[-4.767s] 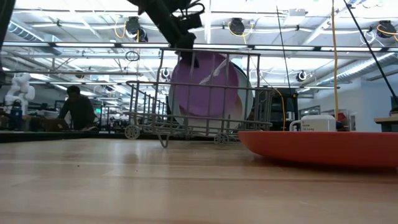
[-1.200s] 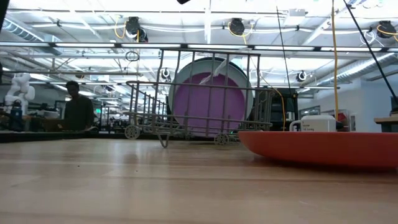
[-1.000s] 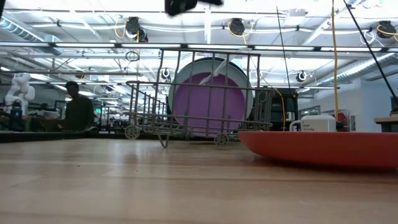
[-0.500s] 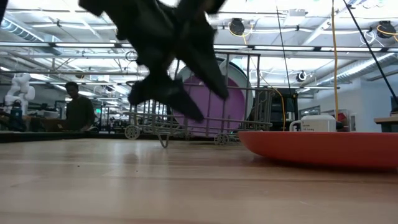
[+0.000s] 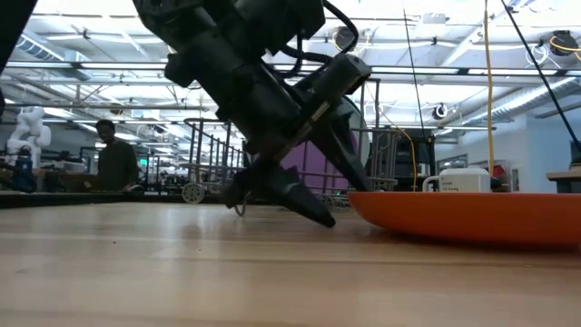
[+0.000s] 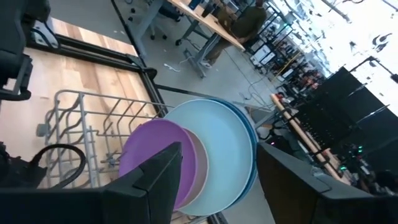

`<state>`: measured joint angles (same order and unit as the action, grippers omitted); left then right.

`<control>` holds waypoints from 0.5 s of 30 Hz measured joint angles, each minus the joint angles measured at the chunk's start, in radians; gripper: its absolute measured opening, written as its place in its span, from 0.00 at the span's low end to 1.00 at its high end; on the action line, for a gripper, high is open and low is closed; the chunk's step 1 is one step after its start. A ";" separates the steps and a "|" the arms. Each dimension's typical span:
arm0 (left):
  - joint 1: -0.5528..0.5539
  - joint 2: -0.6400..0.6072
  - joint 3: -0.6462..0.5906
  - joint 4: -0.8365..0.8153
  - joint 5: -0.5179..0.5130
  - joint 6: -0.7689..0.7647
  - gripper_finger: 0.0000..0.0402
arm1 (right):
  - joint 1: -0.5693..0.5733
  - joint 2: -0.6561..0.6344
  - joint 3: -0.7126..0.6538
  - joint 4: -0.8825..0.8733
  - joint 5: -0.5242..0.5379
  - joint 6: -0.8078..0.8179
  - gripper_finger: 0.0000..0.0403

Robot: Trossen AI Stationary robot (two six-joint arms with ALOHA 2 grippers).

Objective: Sort dishes
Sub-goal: Put the orange plate into the dish rack

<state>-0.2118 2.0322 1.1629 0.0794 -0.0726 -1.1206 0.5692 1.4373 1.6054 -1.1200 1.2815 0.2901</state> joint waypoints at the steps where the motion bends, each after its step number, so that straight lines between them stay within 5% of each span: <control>1: 0.004 0.002 0.000 0.001 -0.005 0.000 0.58 | -0.001 0.000 0.000 0.000 0.004 -0.001 0.49; 9: 0.006 0.036 0.003 0.029 -0.038 0.008 0.57 | -0.010 0.000 0.000 0.001 0.011 -0.023 0.49; 15: -0.004 0.054 0.005 0.025 -0.091 0.031 0.38 | -0.018 0.000 0.000 0.001 0.010 -0.026 0.49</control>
<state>-0.2157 2.0861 1.1675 0.1048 -0.1635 -1.0899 0.5512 1.4376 1.6054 -1.1191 1.2911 0.2642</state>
